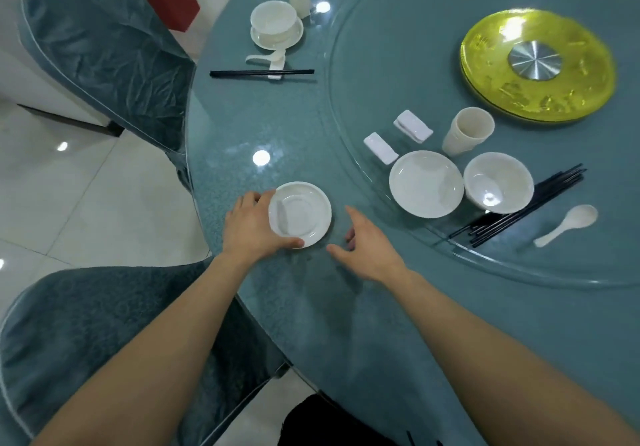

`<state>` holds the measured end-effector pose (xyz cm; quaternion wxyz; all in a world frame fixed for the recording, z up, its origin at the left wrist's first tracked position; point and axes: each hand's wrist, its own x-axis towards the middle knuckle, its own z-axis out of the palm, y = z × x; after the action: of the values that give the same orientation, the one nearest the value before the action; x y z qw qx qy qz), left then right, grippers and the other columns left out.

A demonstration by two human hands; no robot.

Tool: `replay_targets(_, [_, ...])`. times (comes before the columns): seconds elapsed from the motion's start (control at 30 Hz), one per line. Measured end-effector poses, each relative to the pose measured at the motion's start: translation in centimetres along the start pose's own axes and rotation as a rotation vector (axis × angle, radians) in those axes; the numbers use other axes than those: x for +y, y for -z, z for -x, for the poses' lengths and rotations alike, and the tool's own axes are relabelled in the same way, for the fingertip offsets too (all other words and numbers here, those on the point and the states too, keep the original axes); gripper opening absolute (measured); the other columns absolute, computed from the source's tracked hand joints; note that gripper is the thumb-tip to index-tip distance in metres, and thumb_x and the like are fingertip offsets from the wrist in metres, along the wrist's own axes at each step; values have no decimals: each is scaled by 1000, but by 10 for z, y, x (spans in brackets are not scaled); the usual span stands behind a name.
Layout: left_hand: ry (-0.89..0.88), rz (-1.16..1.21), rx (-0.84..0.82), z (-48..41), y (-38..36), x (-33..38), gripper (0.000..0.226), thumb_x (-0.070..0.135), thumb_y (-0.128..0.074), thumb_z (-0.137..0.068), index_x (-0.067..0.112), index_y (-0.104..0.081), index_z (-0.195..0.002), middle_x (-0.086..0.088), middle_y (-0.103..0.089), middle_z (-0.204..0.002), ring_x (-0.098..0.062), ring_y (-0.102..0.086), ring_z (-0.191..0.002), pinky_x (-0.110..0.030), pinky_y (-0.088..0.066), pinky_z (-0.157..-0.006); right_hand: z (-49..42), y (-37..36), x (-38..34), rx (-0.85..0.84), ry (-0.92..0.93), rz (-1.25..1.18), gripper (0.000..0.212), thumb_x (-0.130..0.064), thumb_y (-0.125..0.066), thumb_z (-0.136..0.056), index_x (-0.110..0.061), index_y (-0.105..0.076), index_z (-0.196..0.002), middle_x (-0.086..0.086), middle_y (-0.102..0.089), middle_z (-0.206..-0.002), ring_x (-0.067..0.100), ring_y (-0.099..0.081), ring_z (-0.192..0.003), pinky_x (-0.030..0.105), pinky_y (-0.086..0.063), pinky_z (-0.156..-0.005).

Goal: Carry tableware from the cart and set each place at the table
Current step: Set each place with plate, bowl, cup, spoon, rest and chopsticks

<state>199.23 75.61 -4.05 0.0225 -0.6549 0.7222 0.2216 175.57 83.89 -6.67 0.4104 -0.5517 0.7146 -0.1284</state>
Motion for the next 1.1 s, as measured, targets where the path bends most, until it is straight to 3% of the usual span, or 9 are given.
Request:
replay_targets(0.1, [-73, 34, 80, -6, 8, 32, 106, 84, -80, -60, 33, -50, -148, 2, -54, -131, -25, -50, -127, -49, -44, -108, 21, 27, 16, 125, -19, -35, 65, -36, -64, -95, -24, -42, -155, -9, -64, -103, 16, -62, -98, 40, -53, -98])
replay_targets(0.2, [-159, 142, 114, -17, 14, 72, 81, 72, -79, -77, 27, -59, -142, 5, -62, -115, -24, -58, -115, -46, -47, -104, 38, 61, 28, 233, -67, -53, 44, -19, -55, -96, -21, -54, -140, -4, -68, -97, 20, -65, -92, 37, -54, -88])
replay_targets(0.37, [-245, 230, 38, -31, 17, 162, 44, 52, -75, -93, 26, -69, -127, 11, -70, -94, -19, -68, -97, -38, -54, -91, 59, 117, 57, 451, -158, -80, 24, -20, -49, -101, -21, -61, -121, 0, -71, -94, 26, -67, -89, 44, -57, -82])
replay_targets(0.47, [-281, 293, -4, -36, 9, 206, 32, 48, -75, -94, 25, -73, -116, 13, -71, -88, -15, -69, -88, -31, -53, -82, 65, 141, 74, 590, -210, -111, 11, -29, -49, -104, -23, -58, -107, -4, -68, -82, 21, -65, -76, 45, -58, -75])
replay_targets(0.7, [-258, 358, -12, -44, -20, 285, 34, 54, -81, -85, 25, -73, -101, 14, -70, -84, -15, -68, -89, -37, -58, -83, 55, 192, 118, 860, -376, -171, 24, -42, -60, -99, -19, -58, -104, 0, -67, -92, 25, -66, -83, 48, -59, -77])
replay_targets(0.93, [-223, 327, -15, -48, -49, 328, 47, 58, -83, -83, 20, -71, -108, 10, -72, -89, -12, -64, -84, -28, -45, -76, 33, 215, 141, 747, -437, -98, 51, -53, -75, -86, -14, -51, -107, 4, -60, -102, 28, -59, -89, 39, -47, -71])
replay_targets(1.1, [-210, 300, -16, -54, -59, 333, 40, 43, -87, -82, 17, -69, -107, 6, -72, -87, -18, -69, -87, -29, -46, -79, 23, 220, 143, 638, -471, -83, 38, -40, -75, -88, -11, -57, -104, 8, -66, -96, 31, -65, -88, 45, -58, -76])
